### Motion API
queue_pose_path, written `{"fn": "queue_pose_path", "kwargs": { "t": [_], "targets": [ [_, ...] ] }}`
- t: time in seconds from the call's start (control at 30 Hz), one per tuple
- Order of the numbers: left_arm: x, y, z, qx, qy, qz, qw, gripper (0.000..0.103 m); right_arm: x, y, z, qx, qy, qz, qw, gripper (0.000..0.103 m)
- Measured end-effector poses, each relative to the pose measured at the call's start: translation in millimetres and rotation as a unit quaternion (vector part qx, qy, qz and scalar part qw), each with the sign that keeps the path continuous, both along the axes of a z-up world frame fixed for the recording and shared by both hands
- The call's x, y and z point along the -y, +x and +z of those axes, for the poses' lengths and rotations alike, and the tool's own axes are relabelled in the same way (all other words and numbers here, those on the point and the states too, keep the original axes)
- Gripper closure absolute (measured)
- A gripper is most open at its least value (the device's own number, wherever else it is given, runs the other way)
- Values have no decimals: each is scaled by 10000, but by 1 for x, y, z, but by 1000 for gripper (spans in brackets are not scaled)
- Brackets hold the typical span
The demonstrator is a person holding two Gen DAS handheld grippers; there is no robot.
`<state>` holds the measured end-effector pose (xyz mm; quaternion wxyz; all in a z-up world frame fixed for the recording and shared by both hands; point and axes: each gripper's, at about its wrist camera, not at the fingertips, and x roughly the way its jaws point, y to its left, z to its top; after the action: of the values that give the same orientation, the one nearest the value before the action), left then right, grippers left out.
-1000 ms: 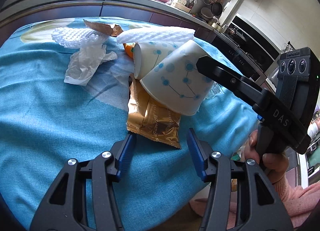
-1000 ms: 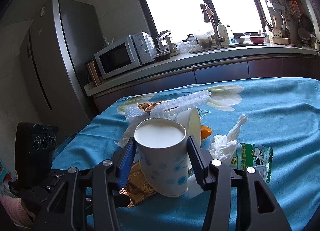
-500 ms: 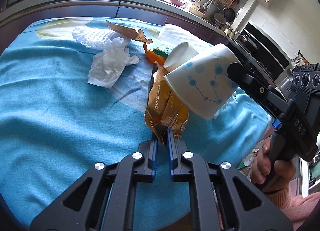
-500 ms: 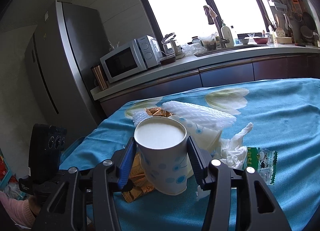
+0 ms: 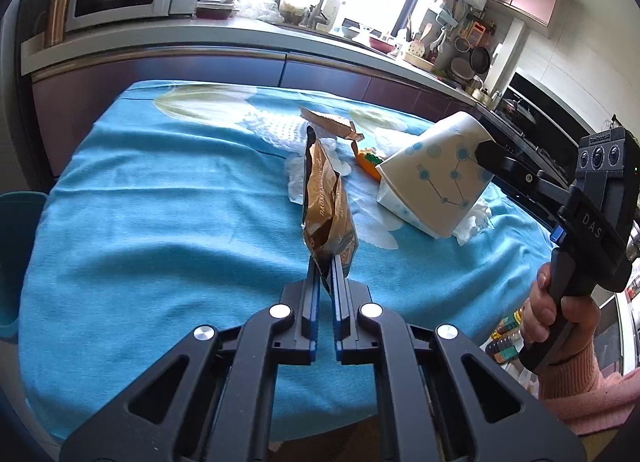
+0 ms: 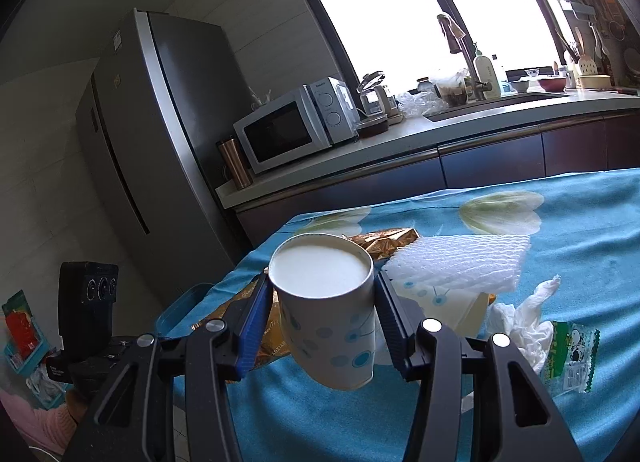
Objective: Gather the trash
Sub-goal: 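Carry the cup and wrapper to the teal bin and release both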
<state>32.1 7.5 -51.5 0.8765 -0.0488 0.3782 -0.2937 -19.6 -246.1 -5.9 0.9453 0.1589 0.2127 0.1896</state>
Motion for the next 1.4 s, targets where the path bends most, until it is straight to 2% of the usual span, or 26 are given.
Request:
{"fn": "queue_pose_path", "kwargs": {
  "t": [0.17, 0.37, 0.63, 0.83, 1.03, 1.4],
  "targets": [
    [-39, -7, 14, 189, -51, 376, 9991, 97, -27, 14, 9, 56, -21, 374, 9993, 53],
    [-103, -12, 24, 308, -122, 1122, 9931, 97, -71, 36, 19, 58, 4, 964, 9953, 53],
    [-193, -15, 29, 364, -31, 2310, 9723, 97, -149, 73, 26, 22, -89, 1838, 9829, 53],
    [-250, -10, 21, 265, 107, 2930, 9557, 97, -203, 101, 24, -119, -190, 2304, 9728, 53],
    [-285, -2, 4, 85, 182, 3307, 9435, 97, -250, 125, 15, -365, -196, 2606, 9646, 53],
    [-310, 24, -24, -226, 328, 3619, 9314, 97, -324, 162, -11, -1007, -242, 2810, 9541, 53]
  ]
}}
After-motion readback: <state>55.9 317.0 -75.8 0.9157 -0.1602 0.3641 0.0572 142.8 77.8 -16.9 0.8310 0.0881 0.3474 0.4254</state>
